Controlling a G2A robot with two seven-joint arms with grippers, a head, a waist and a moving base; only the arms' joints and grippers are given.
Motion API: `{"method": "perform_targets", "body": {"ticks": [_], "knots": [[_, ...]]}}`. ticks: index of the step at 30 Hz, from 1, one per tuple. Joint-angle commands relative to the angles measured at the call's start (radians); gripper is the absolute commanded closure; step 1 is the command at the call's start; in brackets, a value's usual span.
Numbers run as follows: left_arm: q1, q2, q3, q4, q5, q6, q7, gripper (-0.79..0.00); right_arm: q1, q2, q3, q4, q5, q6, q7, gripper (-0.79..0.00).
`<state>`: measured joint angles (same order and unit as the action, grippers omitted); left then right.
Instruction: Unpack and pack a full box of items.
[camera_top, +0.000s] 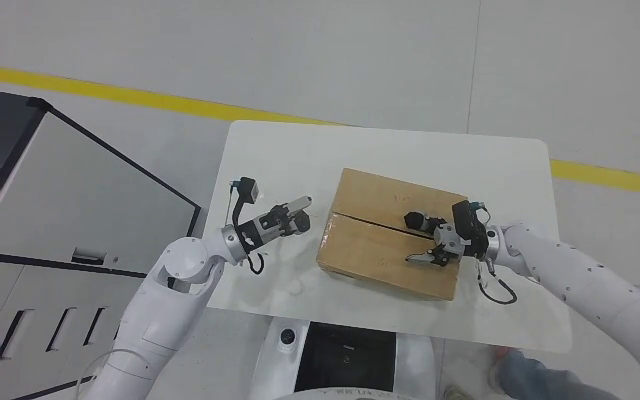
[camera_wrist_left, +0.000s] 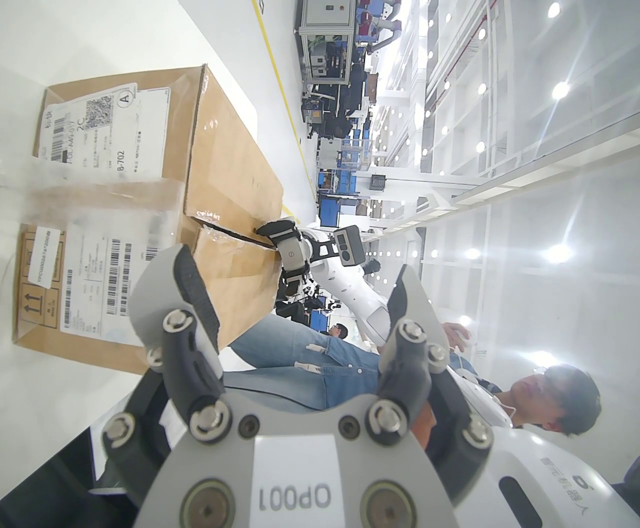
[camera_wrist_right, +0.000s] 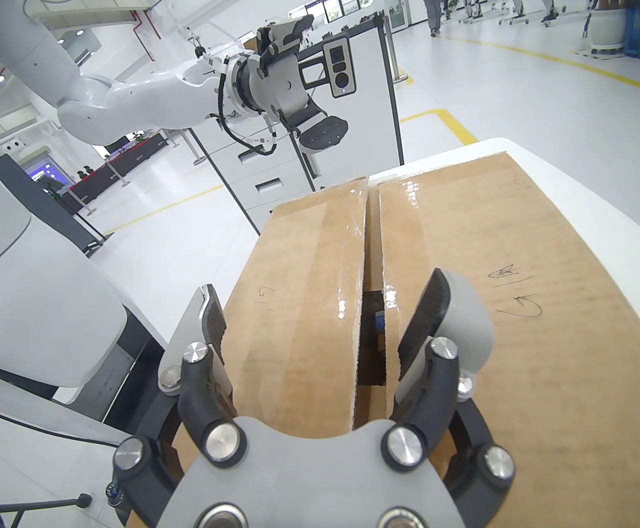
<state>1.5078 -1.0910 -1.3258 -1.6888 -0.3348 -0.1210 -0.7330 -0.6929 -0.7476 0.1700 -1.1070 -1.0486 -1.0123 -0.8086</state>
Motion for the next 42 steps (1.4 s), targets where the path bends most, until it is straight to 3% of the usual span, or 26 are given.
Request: {"method": "perform_targets", "body": {"ticks": [1,2,3,8,18,21,27,31,34,42], "knots": [[0.0,0.0,0.0,0.0,0.0,0.0,0.0,0.0,0.0,0.0,0.0,0.0,0.0,0.0,0.0,-0.289],[0.0,0.0,0.0,0.0,0.0,0.0,0.0,0.0,0.0,0.0,0.0,0.0,0.0,0.0,0.0,-0.172],[0.0,0.0,0.0,0.0,0.0,0.0,0.0,0.0,0.0,0.0,0.0,0.0,0.0,0.0,0.0,0.0],[0.0,0.0,0.0,0.0,0.0,0.0,0.0,0.0,-0.024,0.007,0.036,-0.058,-0.021,0.109,0.026,0.0],[0.0,0.0,0.0,0.0,0.0,0.0,0.0,0.0,-0.081,0.097,0.173,-0.15,-0.12,0.263,0.007,0.0],[0.0,0.0,0.0,0.0,0.0,0.0,0.0,0.0,-0.103,0.133,0.216,-0.187,-0.121,0.221,0.003,0.0],[0.002,-0.001,0.009,-0.015,-0.003,-0.012,-0.012,0.0,-0.143,0.205,0.305,-0.262,-0.036,0.003,-0.003,0.0],[0.007,0.005,0.008,-0.04,-0.01,-0.086,-0.126,0.0,-0.182,0.251,0.248,-0.359,0.105,0.0,0.003,0.0],[0.014,0.008,0.0,-0.051,-0.027,-0.107,-0.165,0.0,-0.137,0.289,0.145,-0.41,0.234,0.0,0.03,0.0],[0.014,0.008,0.0,-0.051,-0.027,-0.107,-0.165,0.0,-0.128,0.293,0.134,-0.413,0.248,0.0,0.036,0.0]]}}
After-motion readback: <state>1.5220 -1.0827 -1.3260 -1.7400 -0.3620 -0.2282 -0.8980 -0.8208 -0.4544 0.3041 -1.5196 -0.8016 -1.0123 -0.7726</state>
